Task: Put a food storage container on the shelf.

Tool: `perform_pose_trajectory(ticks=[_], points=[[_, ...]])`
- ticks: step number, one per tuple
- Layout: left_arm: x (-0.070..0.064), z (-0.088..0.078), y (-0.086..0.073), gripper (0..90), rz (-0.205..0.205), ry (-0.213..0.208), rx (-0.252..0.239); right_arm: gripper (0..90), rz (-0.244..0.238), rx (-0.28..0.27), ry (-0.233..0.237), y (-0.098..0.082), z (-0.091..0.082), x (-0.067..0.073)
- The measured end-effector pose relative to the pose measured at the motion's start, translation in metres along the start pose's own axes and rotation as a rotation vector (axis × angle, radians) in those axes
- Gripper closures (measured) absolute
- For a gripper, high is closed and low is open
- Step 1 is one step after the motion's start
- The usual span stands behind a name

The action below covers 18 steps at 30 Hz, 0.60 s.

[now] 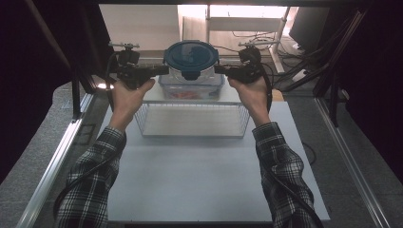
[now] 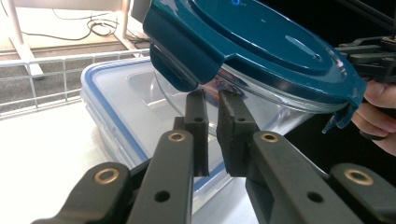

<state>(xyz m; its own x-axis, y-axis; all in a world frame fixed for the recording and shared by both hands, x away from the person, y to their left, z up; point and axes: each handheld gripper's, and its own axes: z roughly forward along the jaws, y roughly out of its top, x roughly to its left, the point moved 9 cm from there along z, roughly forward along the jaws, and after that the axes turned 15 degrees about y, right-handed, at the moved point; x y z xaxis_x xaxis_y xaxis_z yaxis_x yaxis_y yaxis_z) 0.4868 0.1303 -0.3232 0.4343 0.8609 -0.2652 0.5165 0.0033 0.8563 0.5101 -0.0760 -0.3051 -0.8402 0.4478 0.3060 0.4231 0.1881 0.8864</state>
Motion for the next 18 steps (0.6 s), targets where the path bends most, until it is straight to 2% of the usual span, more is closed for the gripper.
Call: perform_pose_trajectory(ticks=[3, 8, 10, 13, 18], points=[[-0.003, -0.003, -0.001, 79.4, 0.009, -0.01, -0.007, 82.3, -0.008, -0.001, 0.011, -0.002, -0.001, 0.003], [-0.011, -0.008, -0.009, 74.1, 0.068, 0.01, -0.002, 77.7, -0.015, -0.009, 0.03, -0.006, -0.004, 0.009], [-0.013, -0.01, -0.014, 71.2, 0.087, 0.021, 0.003, 73.0, -0.036, 0.008, 0.028, -0.009, -0.004, 0.013], [-0.013, -0.012, -0.019, 66.7, 0.09, 0.023, 0.004, 67.5, -0.065, 0.027, 0.022, -0.013, -0.005, 0.018], [-0.016, -0.018, -0.029, 56.6, 0.098, 0.008, 0.006, 58.2, -0.083, 0.039, 0.046, -0.022, -0.008, 0.028]])
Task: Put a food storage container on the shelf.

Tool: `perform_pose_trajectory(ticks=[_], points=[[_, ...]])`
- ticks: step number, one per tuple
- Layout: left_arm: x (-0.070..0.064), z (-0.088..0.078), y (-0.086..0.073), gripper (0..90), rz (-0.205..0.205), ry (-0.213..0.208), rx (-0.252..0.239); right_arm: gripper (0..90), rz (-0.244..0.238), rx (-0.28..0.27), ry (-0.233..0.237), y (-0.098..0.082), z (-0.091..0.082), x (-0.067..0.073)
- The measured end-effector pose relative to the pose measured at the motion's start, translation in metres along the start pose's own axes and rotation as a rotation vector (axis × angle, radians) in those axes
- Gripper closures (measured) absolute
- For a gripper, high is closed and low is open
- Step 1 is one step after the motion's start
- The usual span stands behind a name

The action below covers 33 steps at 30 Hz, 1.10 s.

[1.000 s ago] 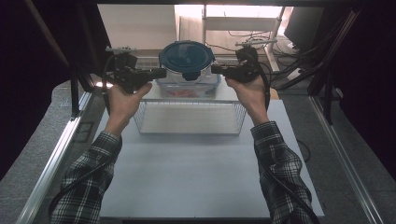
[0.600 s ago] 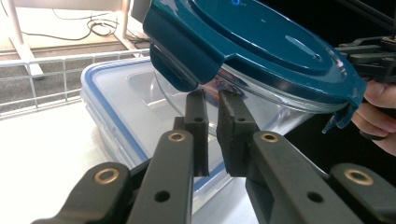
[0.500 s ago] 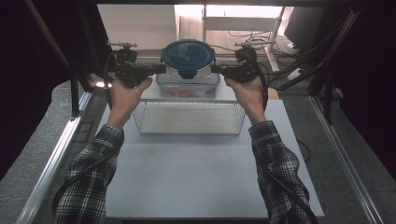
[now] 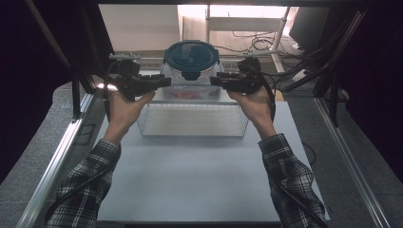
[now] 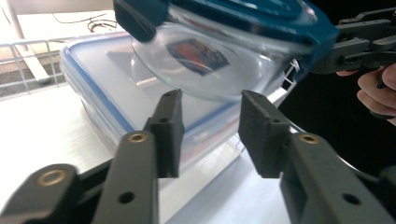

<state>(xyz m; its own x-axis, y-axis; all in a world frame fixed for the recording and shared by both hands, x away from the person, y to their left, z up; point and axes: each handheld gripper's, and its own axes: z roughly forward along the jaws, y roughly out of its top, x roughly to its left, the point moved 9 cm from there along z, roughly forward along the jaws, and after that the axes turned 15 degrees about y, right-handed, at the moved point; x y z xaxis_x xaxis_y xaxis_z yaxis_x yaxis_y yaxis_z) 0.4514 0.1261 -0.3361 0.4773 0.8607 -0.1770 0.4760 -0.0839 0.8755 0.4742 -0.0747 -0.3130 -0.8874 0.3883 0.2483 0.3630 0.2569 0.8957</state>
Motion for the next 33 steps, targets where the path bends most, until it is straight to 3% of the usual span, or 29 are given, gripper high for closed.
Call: perform_pose_trajectory(ticks=[13, 33], points=[[-0.014, -0.009, -0.027, 37.5, 0.053, -0.017, 0.002, 41.1, -0.024, 0.021, 0.026, -0.031, -0.007, 0.014], [-0.027, -0.01, -0.078, 17.1, 0.068, -0.032, 0.002, 24.2, -0.043, 0.057, 0.032, -0.075, -0.008, 0.031]])
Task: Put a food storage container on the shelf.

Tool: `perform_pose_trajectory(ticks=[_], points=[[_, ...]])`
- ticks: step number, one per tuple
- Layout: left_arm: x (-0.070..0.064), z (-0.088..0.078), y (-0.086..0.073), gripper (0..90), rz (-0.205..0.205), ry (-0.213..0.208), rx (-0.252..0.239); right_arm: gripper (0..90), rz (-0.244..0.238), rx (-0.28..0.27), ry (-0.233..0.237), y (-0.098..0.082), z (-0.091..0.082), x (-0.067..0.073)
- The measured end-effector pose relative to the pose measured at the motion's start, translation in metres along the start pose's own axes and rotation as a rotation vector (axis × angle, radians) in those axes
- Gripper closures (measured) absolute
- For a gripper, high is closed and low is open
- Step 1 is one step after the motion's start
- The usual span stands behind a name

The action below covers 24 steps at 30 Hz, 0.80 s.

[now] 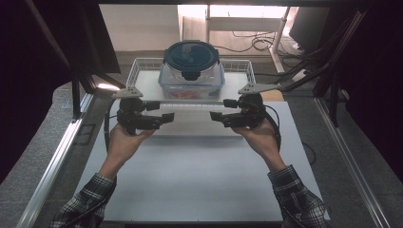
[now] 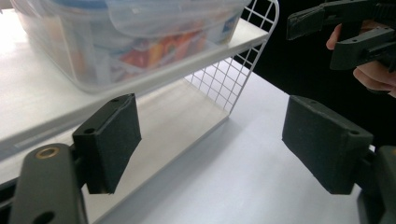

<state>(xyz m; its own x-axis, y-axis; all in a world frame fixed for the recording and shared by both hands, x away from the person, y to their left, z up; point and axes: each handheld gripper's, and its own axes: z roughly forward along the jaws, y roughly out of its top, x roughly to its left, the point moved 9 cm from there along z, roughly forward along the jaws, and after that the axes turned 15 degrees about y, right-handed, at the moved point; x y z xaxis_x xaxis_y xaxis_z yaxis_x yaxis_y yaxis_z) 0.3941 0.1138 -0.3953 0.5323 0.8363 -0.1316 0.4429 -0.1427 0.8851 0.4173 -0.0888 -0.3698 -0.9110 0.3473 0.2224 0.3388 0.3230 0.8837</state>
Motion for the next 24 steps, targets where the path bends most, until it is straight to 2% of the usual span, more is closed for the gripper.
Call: perform_pose_trajectory(ticks=[9, 24], points=[[-0.014, 0.003, -0.019, 13.9, 0.003, -0.027, 0.023, 17.3, -0.038, 0.025, -0.017, -0.017, 0.005, 0.012], [-0.03, 0.008, -0.069, 8.2, 0.05, -0.02, 0.067, 7.8, -0.028, 0.062, -0.027, -0.064, 0.015, 0.017]])
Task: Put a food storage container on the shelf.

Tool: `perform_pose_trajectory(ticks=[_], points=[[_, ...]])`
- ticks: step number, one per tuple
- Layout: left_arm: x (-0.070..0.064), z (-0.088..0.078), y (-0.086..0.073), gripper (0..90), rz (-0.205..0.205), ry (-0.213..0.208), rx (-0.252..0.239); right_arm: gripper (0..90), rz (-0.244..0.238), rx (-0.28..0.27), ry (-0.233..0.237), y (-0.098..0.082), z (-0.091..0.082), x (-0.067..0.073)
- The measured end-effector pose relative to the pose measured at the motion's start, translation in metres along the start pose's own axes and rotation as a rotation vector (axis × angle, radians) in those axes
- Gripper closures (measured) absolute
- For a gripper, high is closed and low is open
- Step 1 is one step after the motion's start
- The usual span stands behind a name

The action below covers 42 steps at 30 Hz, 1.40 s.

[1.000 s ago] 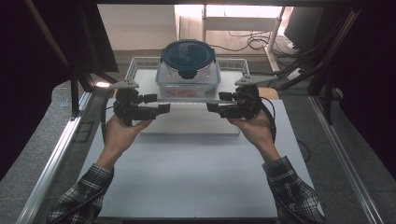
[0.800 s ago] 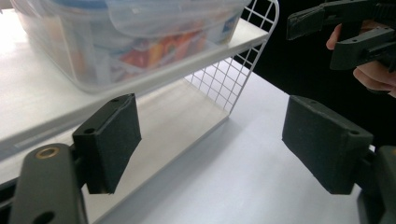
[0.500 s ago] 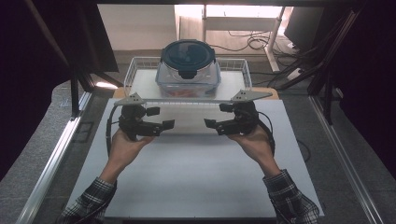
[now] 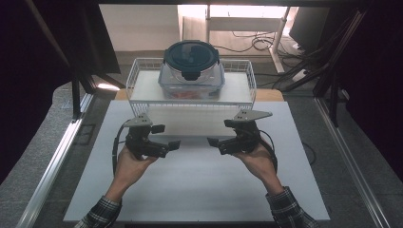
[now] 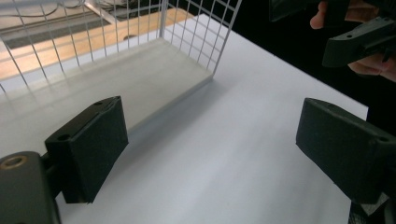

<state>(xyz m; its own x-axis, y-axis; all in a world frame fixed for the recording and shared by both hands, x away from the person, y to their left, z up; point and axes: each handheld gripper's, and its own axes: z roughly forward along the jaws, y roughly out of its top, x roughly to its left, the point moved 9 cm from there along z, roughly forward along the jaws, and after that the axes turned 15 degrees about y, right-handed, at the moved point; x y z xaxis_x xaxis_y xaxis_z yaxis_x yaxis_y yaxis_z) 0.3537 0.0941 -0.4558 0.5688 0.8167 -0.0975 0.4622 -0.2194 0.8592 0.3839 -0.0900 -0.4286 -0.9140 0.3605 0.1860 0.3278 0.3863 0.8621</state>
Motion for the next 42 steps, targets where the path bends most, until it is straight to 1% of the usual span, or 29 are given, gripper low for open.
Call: perform_pose_trajectory(ticks=[3, 6, 8, 10, 13, 15, 17, 18, 20, 22, 26, 30, 32, 38, 42], points=[[-0.002, 0.004, -0.014, 7.4, 0.028, 0.025, 0.023, 5.4, -0.001, 0.024, -0.006, -0.012, 0.004, 0.0], [-0.001, 0.007, -0.027, 6.4, 0.035, 0.04, 0.039, 3.0, 0.018, 0.029, -0.006, -0.023, 0.007, 0.0], [-0.001, 0.009, -0.036, 6.1, 0.022, 0.035, 0.046, 0.7, 0.024, 0.046, -0.005, -0.029, 0.008, 0.0], [-0.001, 0.012, -0.044, 6.0, 0.018, 0.032, 0.063, 0.1, 0.027, 0.039, -0.009, -0.032, 0.006, 0.0], [-0.003, 0.015, -0.054, 5.7, 0.015, 0.022, 0.073, 0.0, 0.035, 0.029, -0.013, -0.037, 0.003, 0.001], [-0.004, 0.016, -0.061, 5.2, 0.032, 0.026, 0.087, 0.0, 0.041, 0.03, -0.016, -0.043, 0.001, 0.002], [-0.005, 0.016, -0.066, 4.9, 0.054, 0.037, 0.09, 0.0, 0.046, 0.03, -0.023, -0.048, -0.001, 0.003], [-0.006, 0.016, -0.067, 4.7, 0.06, 0.035, 0.088, 0.0, 0.046, 0.031, -0.024, -0.051, -0.001, 0.004], [-0.008, 0.014, -0.071, 4.3, 0.066, 0.029, 0.076, 0.0, 0.051, 0.034, -0.025, -0.057, -0.002, 0.005], [-0.009, 0.013, -0.075, 3.9, 0.073, 0.031, 0.077, 0.0, 0.059, 0.035, -0.023, -0.062, -0.002, 0.005], [-0.009, 0.01, -0.086, 3.2, 0.078, 0.051, 0.084, 0.0, 0.081, 0.036, -0.021, -0.073, -0.001, 0.006], [-0.009, 0.005, -0.095, 1.9, 0.083, 0.069, 0.089, 0.0, 0.089, 0.029, -0.015, -0.081, -0.002, 0.007], [-0.01, 0.003, -0.099, 1.4, 0.089, 0.076, 0.089, 0.0, 0.089, 0.029, -0.019, -0.085, -0.004, 0.008], [-0.015, 0.0, -0.11, 0.0, 0.113, 0.086, 0.105, 0.0, 0.093, 0.025, -0.025, -0.096, -0.009, 0.012], [-0.017, -0.002, -0.117, 0.0, 0.113, 0.084, 0.112, 0.0, 0.097, 0.034, -0.025, -0.106, -0.012, 0.016]])
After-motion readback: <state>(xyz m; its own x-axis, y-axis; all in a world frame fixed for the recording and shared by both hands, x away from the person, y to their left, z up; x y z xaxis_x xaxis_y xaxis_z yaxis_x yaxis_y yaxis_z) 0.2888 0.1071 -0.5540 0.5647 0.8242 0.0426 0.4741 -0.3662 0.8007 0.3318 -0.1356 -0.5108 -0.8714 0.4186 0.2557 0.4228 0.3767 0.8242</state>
